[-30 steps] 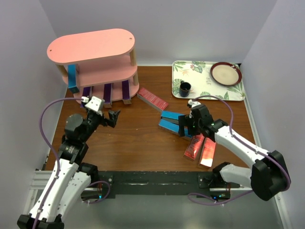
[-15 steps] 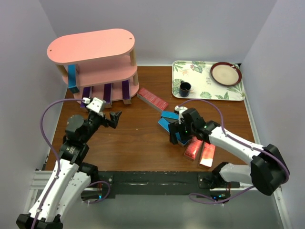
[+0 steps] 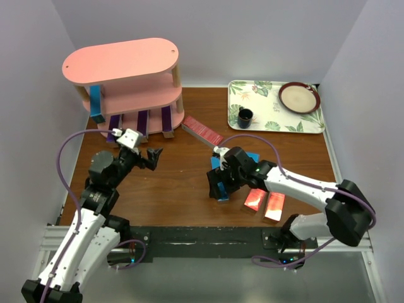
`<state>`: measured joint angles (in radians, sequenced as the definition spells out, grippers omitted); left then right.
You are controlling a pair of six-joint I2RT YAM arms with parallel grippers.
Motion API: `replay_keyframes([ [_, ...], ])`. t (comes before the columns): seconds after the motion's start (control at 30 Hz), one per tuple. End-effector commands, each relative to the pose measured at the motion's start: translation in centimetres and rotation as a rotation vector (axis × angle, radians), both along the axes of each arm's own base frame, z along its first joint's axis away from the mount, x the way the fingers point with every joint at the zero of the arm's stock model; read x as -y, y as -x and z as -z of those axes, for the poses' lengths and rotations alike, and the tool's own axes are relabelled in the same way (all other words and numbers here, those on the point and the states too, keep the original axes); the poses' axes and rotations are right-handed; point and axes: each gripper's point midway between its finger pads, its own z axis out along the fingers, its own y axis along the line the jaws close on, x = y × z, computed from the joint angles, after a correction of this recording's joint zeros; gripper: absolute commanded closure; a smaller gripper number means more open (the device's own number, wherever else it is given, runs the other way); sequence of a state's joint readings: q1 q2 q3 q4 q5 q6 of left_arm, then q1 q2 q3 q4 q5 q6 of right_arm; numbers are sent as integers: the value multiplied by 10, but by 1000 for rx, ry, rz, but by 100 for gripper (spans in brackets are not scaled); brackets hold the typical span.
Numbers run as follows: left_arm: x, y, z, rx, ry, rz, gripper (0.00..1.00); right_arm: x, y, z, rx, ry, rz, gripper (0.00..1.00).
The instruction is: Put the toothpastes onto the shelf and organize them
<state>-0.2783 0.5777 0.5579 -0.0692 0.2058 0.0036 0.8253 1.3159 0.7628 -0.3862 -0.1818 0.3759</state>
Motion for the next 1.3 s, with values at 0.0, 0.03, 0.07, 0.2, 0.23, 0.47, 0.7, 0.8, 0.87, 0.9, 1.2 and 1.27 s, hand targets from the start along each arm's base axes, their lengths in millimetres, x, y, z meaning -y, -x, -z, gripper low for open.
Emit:
replay_keyframes([
  [0.0, 4, -1, -4, 28, 5, 19, 0, -38, 1, -14, -15, -100, -31, 7],
  [0.03, 5, -2, -4, 26, 6, 21, 0, -42, 2, -15, -20, -111, -34, 7],
  [0.07, 5, -2, -1, 19, 3, 21, 0, -49, 1, -16, -13, -134, -40, 7],
  [0.2, 10, -6, 7, -55, 52, 20, 0, -66, 4, -20, -20, -192, -25, 7],
  [0.23, 13, -8, 13, -82, 50, 28, 0, -66, 0, -23, -4, -200, -8, 7],
  [0.47, 49, 2, 60, -355, 51, 173, 0, -25, -31, -40, 194, -85, 170, 7],
  [0.7, 107, 36, 86, -465, -25, 241, 0, 47, -60, -53, 355, 46, 433, 3],
  [0.8, 125, 51, 98, -492, -43, 207, 0, 78, -67, -54, 364, 45, 547, 3],
  [0.87, 139, 60, 104, -519, -26, 194, 0, 97, -67, -54, 368, 34, 607, 2],
  [0.9, 148, 68, 115, -531, -58, 184, 0, 108, -70, -55, 374, 33, 653, 1],
  [1.2, 185, 95, 155, -537, -164, 19, 1, 139, -67, -62, 430, 44, 724, 1],
  [1.27, 190, 92, 151, -497, -170, -19, 3, 139, -66, -61, 428, 40, 718, 1],
])
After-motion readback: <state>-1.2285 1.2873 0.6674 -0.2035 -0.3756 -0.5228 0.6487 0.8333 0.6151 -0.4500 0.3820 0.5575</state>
